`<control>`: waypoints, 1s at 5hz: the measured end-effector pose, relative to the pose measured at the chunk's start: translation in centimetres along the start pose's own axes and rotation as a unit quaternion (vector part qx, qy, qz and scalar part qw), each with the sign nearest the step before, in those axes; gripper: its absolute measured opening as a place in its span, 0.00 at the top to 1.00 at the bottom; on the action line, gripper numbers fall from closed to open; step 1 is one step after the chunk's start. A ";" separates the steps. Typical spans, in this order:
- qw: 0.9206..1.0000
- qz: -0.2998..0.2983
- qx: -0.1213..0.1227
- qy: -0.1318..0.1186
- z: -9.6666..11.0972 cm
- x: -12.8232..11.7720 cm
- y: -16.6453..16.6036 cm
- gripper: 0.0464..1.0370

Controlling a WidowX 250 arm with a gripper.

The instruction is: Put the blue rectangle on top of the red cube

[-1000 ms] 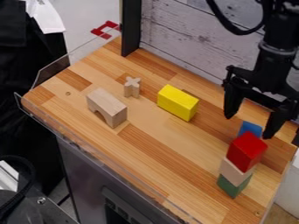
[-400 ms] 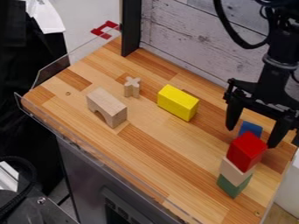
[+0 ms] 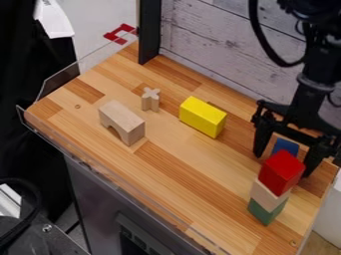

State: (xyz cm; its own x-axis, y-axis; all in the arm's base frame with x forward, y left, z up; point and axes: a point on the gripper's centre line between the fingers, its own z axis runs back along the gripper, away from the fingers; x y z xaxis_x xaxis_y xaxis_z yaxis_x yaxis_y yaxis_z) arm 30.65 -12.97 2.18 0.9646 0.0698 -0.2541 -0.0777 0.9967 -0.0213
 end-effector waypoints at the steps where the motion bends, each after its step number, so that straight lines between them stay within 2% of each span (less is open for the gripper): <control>1: 0.999 0.009 0.001 0.032 -1.5 0.2 -0.2 0.09; 2: 0.999 0.018 -0.010 0.036 -1.7 0.5 -0.1 0.37; 3: 0.999 0.010 -0.013 0.032 -1.7 0.7 -0.1 0.45; 4: 1.000 -0.010 -0.011 0.008 -0.6 0.4 0.2 0.45; 5: 0.997 -0.056 -0.023 -0.042 3.8 -0.7 0.3 0.45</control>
State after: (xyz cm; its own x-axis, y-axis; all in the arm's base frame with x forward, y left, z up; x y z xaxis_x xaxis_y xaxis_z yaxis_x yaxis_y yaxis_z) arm 30.89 -12.56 6.06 0.9856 -0.0371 -0.1649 0.0223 0.9956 -0.0907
